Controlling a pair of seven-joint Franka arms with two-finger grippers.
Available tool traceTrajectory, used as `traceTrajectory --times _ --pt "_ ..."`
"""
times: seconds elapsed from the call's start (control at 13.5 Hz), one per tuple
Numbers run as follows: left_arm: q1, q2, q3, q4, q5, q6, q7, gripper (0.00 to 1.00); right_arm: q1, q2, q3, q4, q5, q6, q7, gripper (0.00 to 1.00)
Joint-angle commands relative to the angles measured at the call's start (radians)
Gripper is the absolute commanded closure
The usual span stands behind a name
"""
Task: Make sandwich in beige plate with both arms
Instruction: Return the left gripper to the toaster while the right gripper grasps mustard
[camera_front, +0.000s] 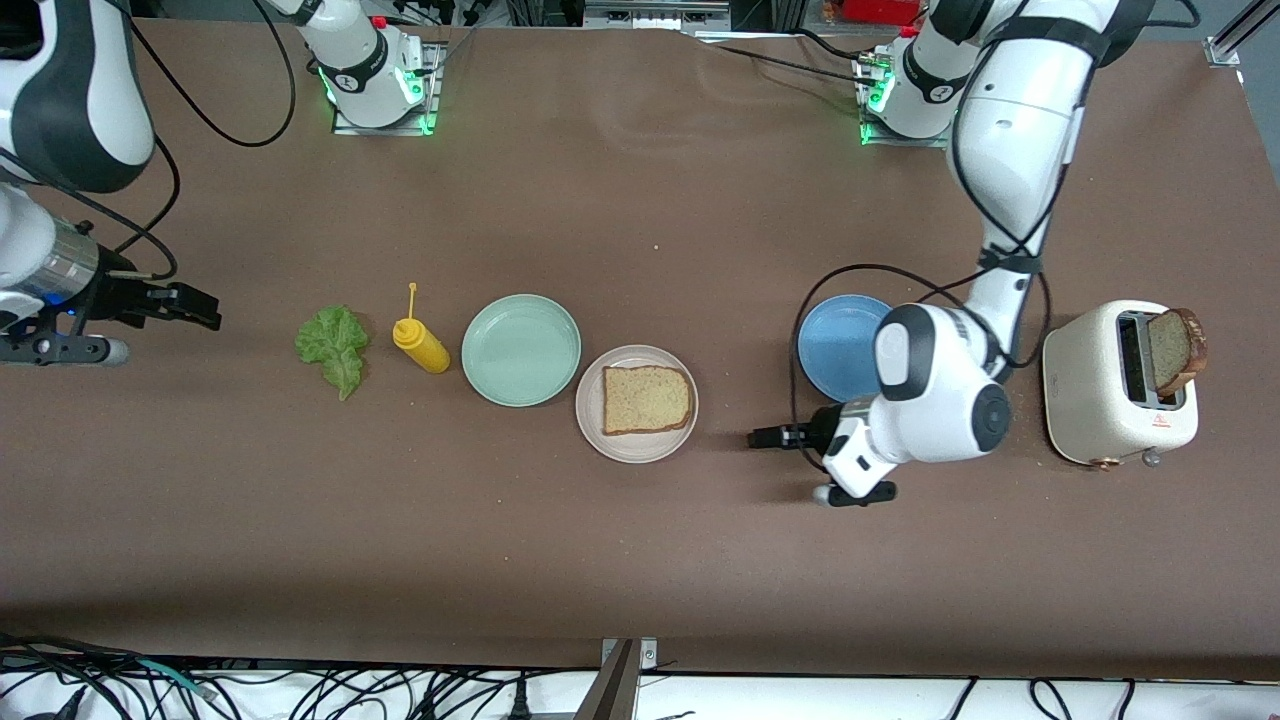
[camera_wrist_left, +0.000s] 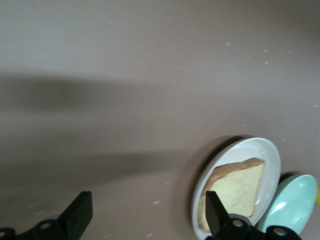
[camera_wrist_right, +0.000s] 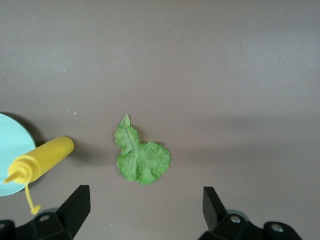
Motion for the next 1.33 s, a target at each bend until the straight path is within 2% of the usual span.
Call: traceTrajectory --times 0.0,0.15,0.37,0.59,0.67,0.81,1.03,1.11,1.26 --pt "0.046 -0.078 0.013 -0.015 0.121 -0.114 -0.027 0.01 -0.001 -0.019 0.005 -0.13 -0.017 0.146 -0.003 0.0" --pt "0.081 -0.122 0.018 -0.015 0.198 -0.201 -0.027 0.01 0.001 -0.021 0.005 -0.14 -0.017 0.166 -0.003 0.0" --pt "0.144 -0.194 0.018 -0.007 0.309 -0.315 -0.027 0.01 0.001 -0.036 0.006 -0.133 -0.013 0.104 -0.024 0.0" --pt "0.186 -0.262 0.018 -0.007 0.388 -0.386 -0.027 0.01 -0.001 -0.038 0.003 -0.184 0.025 0.117 -0.212 0.0" --pt "0.195 -0.286 0.019 -0.008 0.446 -0.404 -0.027 0.01 -0.001 -0.038 0.002 -0.19 0.094 0.119 -0.29 0.0" --pt "0.196 -0.317 0.019 -0.01 0.519 -0.424 -0.025 0.01 -0.004 -0.025 -0.015 -0.215 0.174 0.155 -0.447 0.0" --pt "0.195 -0.351 0.016 -0.013 0.589 -0.433 -0.021 0.01 -0.004 -0.009 -0.017 -0.247 0.214 0.194 -0.664 0.0" --pt "0.195 -0.362 0.016 -0.012 0.603 -0.445 -0.018 0.01 -0.004 0.007 -0.017 -0.25 0.255 0.218 -0.764 0.0" --pt "0.195 -0.38 0.016 -0.015 0.633 -0.456 -0.016 0.01 -0.009 0.054 -0.02 -0.25 0.452 0.232 -1.009 0.0"
